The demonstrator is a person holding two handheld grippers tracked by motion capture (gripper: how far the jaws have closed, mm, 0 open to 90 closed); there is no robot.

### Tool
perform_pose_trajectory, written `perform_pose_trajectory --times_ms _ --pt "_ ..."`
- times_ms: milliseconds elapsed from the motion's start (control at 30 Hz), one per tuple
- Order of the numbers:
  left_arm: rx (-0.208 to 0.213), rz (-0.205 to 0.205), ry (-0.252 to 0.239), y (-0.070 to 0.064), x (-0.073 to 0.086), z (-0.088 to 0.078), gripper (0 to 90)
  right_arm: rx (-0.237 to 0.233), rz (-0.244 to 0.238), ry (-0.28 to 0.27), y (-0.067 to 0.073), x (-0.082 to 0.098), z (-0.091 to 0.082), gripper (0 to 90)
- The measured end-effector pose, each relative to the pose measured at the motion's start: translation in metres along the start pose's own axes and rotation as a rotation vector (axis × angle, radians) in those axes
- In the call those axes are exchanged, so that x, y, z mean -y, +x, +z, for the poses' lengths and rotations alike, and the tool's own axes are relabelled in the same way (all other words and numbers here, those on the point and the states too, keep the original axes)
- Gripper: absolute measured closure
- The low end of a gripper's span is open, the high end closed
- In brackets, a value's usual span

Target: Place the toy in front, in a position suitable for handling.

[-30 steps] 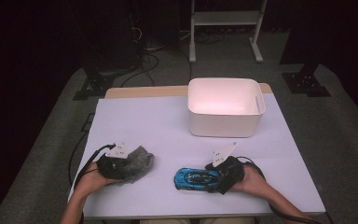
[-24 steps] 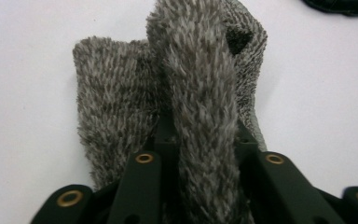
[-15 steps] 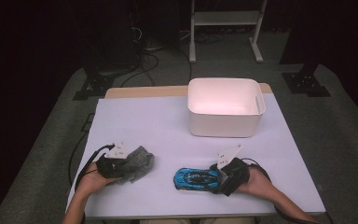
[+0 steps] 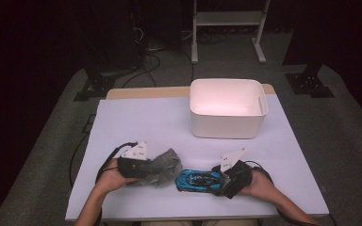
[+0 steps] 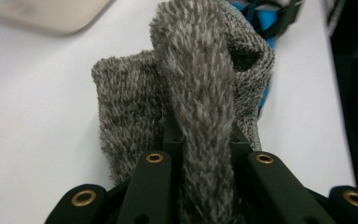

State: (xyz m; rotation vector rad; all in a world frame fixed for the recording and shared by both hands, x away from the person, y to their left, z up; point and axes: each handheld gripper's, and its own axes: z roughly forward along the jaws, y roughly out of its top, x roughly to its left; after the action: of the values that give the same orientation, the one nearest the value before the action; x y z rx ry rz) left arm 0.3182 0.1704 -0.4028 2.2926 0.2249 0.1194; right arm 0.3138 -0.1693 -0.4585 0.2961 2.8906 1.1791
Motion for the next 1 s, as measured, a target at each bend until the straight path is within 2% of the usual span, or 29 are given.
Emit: perform_pose_trajectory --times_ms 33,67,100,133,167,200,233,367,533,633,767,900,1000 --pt "0.015 0.023 0.011 -0.002 -0.006 0.006 77.4 0.001 -0.007 -0.001 0.0 0.0 0.0 16.6" --pt "0.015 0.023 0.011 -0.002 -0.006 0.006 77.4 0.001 -0.007 -0.001 0.0 0.0 0.0 16.6" --pt "0.054 0.056 0.025 -0.007 -0.015 0.019 77.4 0.002 -0.009 -0.001 0.0 0.0 0.0 16.7" --pt "0.054 0.056 0.025 -0.007 -0.015 0.019 77.4 0.002 -0.009 -0.001 0.0 0.0 0.0 16.7" --pt "0.074 0.073 0.03 -0.009 -0.019 0.026 77.4 0.002 -0.009 -0.001 0.0 0.0 0.0 16.8" --pt "0.126 0.089 0.031 -0.012 -0.026 0.039 77.4 0.007 -0.011 -0.003 0.001 0.001 0.0 17.4" --pt "0.126 0.089 0.031 -0.012 -0.026 0.039 77.4 0.007 -0.011 -0.003 0.001 0.001 0.0 17.4" --pt "0.172 0.113 0.024 -0.014 -0.041 0.062 77.3 0.014 -0.021 -0.005 0.002 0.001 0.0 17.9" --pt "0.202 0.126 0.019 -0.014 -0.048 0.075 77.3 0.023 -0.032 -0.008 0.003 0.002 0.001 18.7" --pt "0.208 0.108 -0.002 -0.014 -0.041 0.075 77.2 0.024 -0.038 -0.01 0.004 0.003 0.001 19.3" --pt "0.202 0.101 0.001 -0.014 -0.034 0.071 77.2 0.027 -0.043 -0.004 0.004 0.002 0.001 20.0" --pt "0.157 0.09 0.039 -0.013 -0.019 0.057 77.1 0.027 -0.045 -0.002 0.005 0.002 0.0 21.4" --pt "0.143 0.076 0.05 -0.013 -0.012 0.051 77.1 0.026 -0.046 -0.004 0.004 0.002 0.0 21.4"
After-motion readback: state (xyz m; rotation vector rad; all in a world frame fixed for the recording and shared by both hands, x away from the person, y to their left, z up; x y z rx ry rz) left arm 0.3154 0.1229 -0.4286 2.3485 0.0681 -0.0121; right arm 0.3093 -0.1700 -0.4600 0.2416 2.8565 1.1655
